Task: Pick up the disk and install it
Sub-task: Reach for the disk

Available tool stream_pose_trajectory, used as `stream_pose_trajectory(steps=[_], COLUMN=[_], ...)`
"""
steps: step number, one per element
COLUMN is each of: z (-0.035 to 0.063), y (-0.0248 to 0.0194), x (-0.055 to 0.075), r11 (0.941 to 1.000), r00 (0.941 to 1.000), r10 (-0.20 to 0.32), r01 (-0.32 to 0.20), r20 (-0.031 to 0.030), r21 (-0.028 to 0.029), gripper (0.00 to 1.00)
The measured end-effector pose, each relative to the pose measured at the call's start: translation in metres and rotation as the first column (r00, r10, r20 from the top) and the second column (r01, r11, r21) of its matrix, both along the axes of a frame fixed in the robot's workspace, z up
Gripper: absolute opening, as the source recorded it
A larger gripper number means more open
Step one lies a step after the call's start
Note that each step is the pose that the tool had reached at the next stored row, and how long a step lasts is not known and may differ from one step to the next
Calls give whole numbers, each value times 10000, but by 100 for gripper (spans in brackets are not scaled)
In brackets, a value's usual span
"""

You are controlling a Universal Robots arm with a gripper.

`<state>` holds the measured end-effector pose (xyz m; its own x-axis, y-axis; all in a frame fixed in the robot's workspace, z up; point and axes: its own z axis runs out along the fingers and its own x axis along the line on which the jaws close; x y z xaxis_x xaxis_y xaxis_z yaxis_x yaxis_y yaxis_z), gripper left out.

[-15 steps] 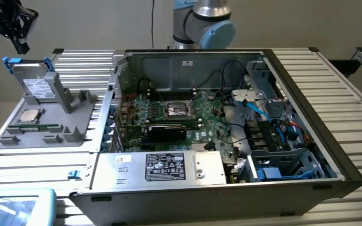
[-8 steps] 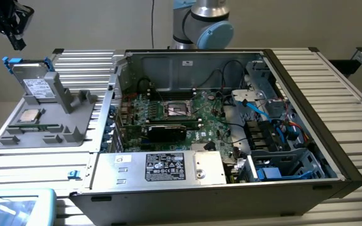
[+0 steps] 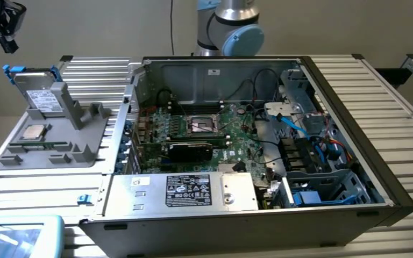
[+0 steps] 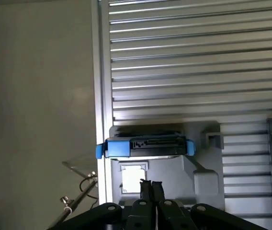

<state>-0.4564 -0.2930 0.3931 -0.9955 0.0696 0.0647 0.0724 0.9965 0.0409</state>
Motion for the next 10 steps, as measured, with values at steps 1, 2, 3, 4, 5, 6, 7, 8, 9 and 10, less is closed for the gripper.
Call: stream_pose_trajectory(steps=[1, 2, 3, 4, 5, 6, 7, 8, 9, 10], z=[1, 0, 0, 1, 1, 0, 0, 0, 0, 0], y=[27, 56, 86, 113, 140, 168, 192, 215, 239, 262], x=[-27, -49, -67, -85, -102, -121, -140, -159, -179, -197], r11=[10000, 10000, 10000, 10000, 10000, 10000, 10000, 10000, 10000, 10000], r00=[10000, 10000, 10000, 10000, 10000, 10000, 10000, 10000, 10000, 10000], r10=[-1, 0, 1, 1, 2, 4, 7, 11, 14, 16], r01=[1, 0, -1, -1, -2, -4, -7, -11, -14, -16], r20=[-1, 0, 0, -1, -1, 0, 0, 1, 0, 0], r21=[-1, -2, -6, -12, -21, -32, -44, -54, -66, -78], gripper=[11, 11, 11, 11, 11, 11, 11, 11, 11, 11])
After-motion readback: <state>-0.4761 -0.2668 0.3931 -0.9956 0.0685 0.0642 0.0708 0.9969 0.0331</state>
